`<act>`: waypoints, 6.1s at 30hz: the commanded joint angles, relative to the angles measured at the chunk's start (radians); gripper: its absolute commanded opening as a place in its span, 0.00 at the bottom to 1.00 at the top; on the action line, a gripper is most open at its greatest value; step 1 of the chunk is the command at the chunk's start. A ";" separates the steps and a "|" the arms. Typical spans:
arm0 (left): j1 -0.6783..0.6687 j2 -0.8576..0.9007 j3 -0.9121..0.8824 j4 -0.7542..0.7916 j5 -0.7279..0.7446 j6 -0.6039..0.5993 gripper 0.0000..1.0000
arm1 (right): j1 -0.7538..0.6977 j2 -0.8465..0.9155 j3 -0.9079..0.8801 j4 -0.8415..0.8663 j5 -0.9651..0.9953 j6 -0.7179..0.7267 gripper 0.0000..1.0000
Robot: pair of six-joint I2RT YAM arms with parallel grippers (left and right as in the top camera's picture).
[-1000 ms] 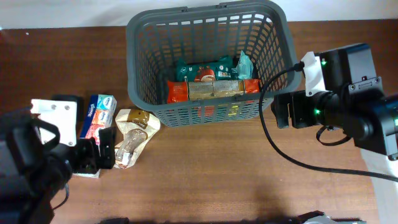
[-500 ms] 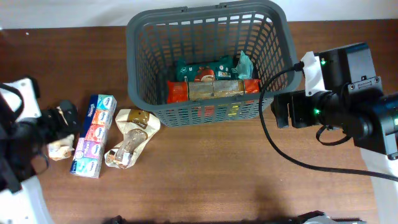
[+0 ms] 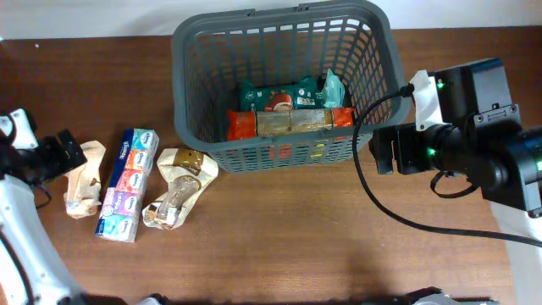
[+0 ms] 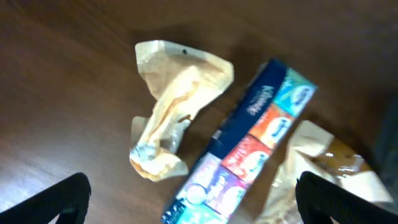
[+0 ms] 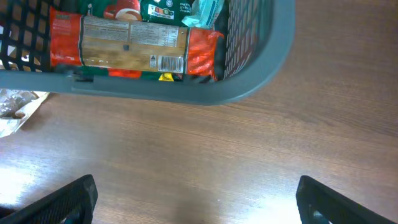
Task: Pack container
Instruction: 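Move the left gripper down to the leftmost crumpled paper bag, then close the left gripper on the paper bag, then lift the paper bag into the basket and open the left gripper, then return the left gripper to the blue Kleenex tissue pack, then grasp and lift the Kleenex pack with the left gripper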
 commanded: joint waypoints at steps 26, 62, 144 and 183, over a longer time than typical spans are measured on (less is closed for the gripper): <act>0.019 0.399 -0.179 0.350 -0.088 0.123 0.99 | 0.000 0.006 -0.003 0.003 0.012 0.001 0.99; -0.005 0.503 -0.138 0.375 -0.016 0.097 0.10 | 0.000 0.006 -0.003 0.003 0.012 0.001 0.99; -0.806 -0.234 0.475 -0.352 -0.439 -0.342 0.56 | 0.000 0.006 -0.003 0.003 0.012 0.001 0.99; -0.331 -0.051 -0.488 0.416 -0.209 0.029 0.98 | 0.000 0.006 -0.003 0.003 0.012 0.001 0.99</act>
